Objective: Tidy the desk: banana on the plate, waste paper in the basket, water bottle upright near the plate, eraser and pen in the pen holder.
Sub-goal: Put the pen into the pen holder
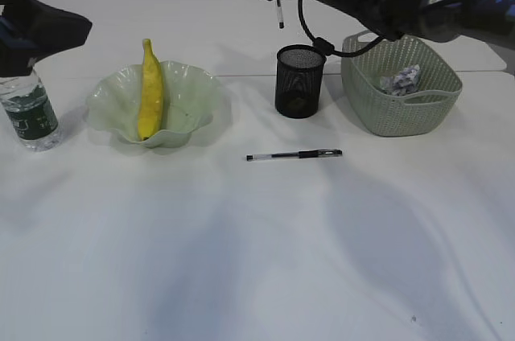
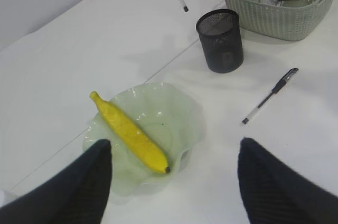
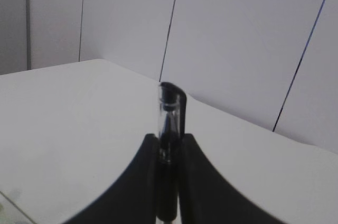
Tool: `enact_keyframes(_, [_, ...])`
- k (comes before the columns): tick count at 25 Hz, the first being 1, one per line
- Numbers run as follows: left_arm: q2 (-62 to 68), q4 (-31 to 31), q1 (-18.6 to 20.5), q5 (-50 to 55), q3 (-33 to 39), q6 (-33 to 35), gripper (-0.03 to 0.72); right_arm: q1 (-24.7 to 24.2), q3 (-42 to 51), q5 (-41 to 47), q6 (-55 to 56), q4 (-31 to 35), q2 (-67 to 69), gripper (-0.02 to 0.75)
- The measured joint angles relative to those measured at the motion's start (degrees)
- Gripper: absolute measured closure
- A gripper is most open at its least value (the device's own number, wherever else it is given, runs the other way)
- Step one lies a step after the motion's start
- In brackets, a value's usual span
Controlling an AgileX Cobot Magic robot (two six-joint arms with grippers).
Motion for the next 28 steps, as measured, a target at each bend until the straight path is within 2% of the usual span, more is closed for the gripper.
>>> enact_keyframes(8, [0.0,0.0,0.0,-0.2,0.0,0.0,0.160,0.0,11.1,-0.3,-1.6,-0.8,-6.5,0.687])
enact_keyframes(21, [0.0,-0.4,0.0,-0.4,0.0,0.0,0.160,-0.1,17.4,-2.9,-2.7,-0.2,-8.2,0.687])
enact_keyframes(28, [0.0,-0.6,0.0,-0.4,0.0,0.0,0.160,-1.9,20.3,-7.2,-6.5,6.9,-8.3,0.687])
